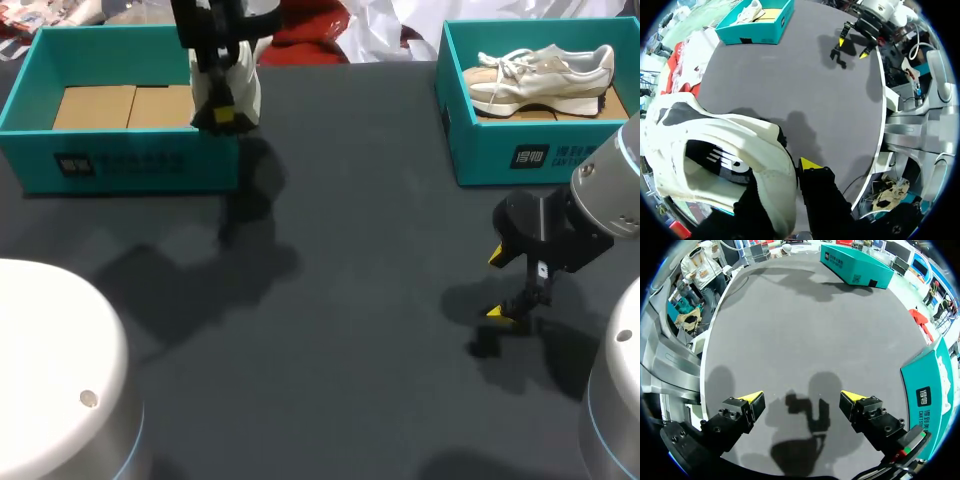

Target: Take the shoe out of the shoebox, open the shoe tongue, remove and reinsert the insole, then place the shoe into the shoebox

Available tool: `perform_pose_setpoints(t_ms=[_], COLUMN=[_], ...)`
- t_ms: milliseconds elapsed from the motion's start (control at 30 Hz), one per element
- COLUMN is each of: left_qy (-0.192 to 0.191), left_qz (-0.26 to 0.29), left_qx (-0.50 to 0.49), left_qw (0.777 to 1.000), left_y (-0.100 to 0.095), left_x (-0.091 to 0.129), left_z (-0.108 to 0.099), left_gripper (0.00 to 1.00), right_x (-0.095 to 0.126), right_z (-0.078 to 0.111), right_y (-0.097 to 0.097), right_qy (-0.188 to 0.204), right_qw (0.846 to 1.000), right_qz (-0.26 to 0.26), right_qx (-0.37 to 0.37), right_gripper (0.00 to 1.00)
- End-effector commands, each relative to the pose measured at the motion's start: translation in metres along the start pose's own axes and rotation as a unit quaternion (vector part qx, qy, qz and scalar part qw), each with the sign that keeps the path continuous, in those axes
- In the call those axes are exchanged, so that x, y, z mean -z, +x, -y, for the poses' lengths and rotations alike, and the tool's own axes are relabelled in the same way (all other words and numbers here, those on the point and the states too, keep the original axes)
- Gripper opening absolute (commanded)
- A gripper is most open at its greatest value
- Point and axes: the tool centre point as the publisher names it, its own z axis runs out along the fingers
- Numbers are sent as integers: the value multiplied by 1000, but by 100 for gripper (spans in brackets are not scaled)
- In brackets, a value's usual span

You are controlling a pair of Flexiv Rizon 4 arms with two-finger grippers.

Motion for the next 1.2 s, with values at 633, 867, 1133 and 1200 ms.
perform_pose_setpoints(t_ms=[633, 867, 1133, 1200], left_qy=[-29, -34, -30, -34], left_qz=[-8, -2, -30, -23], left_qx=[45, 47, 71, 75], left_qw=[999, 998, 997, 996], left_y=[-128, -135, -183, -191], left_x=[25, 27, 36, 37], left_z=[-61, -66, -100, -108], left_gripper=[0, 0, 0, 0], right_x=[0, 0, 0, 0], right_z=[0, 0, 0, 0], right_y=[2, 2, 2, 2], right_qy=[1, 1, 1, 1], right_qw=[1000, 1000, 1000, 1000], right_qz=[2, 2, 2, 2], right_qx=[0, 0, 0, 0], right_gripper=[100, 100, 100, 100])
